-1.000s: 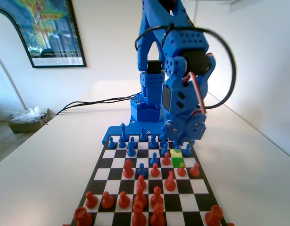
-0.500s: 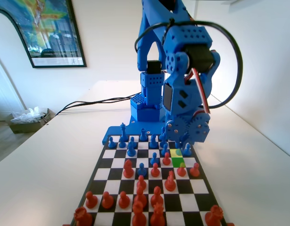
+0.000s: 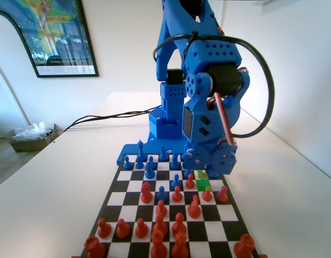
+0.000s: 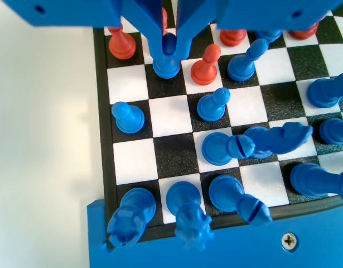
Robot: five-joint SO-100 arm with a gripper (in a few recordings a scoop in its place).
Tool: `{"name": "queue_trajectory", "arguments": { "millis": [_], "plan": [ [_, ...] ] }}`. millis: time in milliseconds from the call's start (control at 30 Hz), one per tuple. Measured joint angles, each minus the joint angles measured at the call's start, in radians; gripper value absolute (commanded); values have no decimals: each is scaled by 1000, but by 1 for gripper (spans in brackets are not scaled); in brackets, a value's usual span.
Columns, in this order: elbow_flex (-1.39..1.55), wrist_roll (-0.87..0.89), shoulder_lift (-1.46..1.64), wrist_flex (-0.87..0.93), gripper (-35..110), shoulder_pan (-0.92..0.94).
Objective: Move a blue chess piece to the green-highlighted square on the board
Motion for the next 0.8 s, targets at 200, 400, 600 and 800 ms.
{"name": "queue_trajectory", "arguments": {
  "millis": [200,400,600,800],
  "plan": [
    [0,0,-8,-26,3,-17],
    [0,-6,-18,-41,3,-17],
    [6,-12,-20,-60,3,-17],
    [20,-12,-20,-52,8,-17]
  ]
}}
